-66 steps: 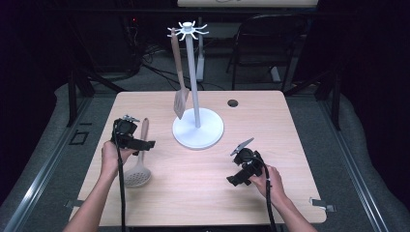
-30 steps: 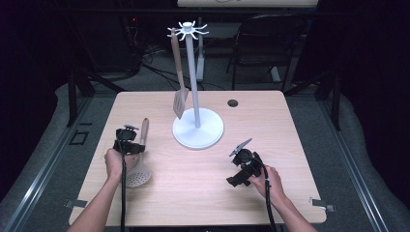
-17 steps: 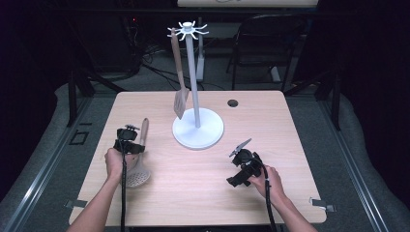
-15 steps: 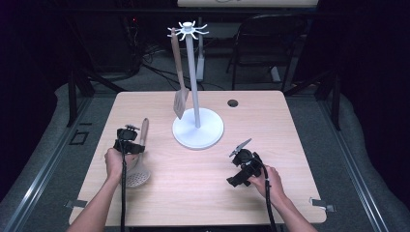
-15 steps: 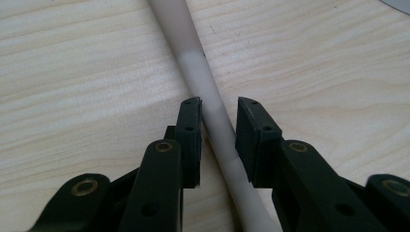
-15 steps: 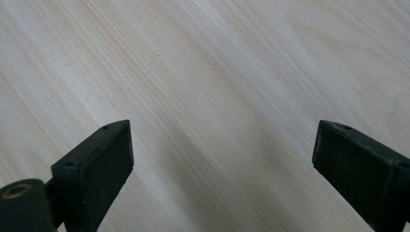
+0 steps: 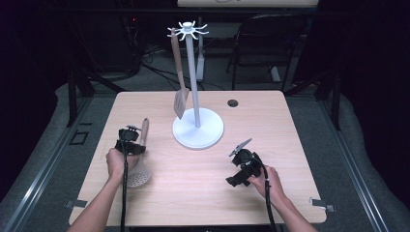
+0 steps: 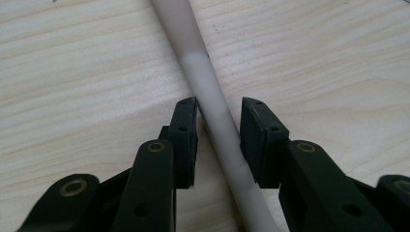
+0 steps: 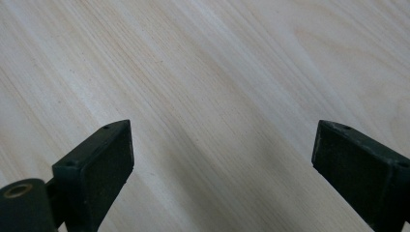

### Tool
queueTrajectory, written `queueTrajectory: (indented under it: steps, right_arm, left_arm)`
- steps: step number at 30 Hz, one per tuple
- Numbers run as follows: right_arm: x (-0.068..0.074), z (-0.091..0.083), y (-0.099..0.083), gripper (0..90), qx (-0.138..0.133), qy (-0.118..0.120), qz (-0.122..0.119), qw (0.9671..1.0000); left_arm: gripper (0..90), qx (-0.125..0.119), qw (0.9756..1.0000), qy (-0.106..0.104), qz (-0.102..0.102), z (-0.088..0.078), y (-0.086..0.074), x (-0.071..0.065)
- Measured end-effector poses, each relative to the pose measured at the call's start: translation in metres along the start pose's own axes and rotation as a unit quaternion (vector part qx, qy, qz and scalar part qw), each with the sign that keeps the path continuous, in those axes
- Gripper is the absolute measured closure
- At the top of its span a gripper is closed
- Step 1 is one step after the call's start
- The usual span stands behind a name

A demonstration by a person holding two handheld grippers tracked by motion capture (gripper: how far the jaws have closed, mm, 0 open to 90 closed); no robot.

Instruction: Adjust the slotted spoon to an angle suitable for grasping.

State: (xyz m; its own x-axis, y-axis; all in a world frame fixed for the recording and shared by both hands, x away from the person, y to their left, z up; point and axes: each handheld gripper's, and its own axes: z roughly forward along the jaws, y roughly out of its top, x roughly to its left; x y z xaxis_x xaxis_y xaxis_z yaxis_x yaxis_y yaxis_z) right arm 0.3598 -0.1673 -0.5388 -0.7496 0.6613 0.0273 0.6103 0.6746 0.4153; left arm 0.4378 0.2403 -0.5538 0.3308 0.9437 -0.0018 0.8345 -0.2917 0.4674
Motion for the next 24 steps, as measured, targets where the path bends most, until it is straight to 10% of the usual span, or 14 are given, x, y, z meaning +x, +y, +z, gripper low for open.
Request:
queueTrajectory:
  steps: [24]
  right_arm:
    - [0.0005,-0.0013,-0.0003,7.8,-0.011,0.001,0.004,0.9999]
  left_arm:
    - [72.8,0.008,0.9996,-0.023,0.012,-0.0097,-0.0073,0.0049]
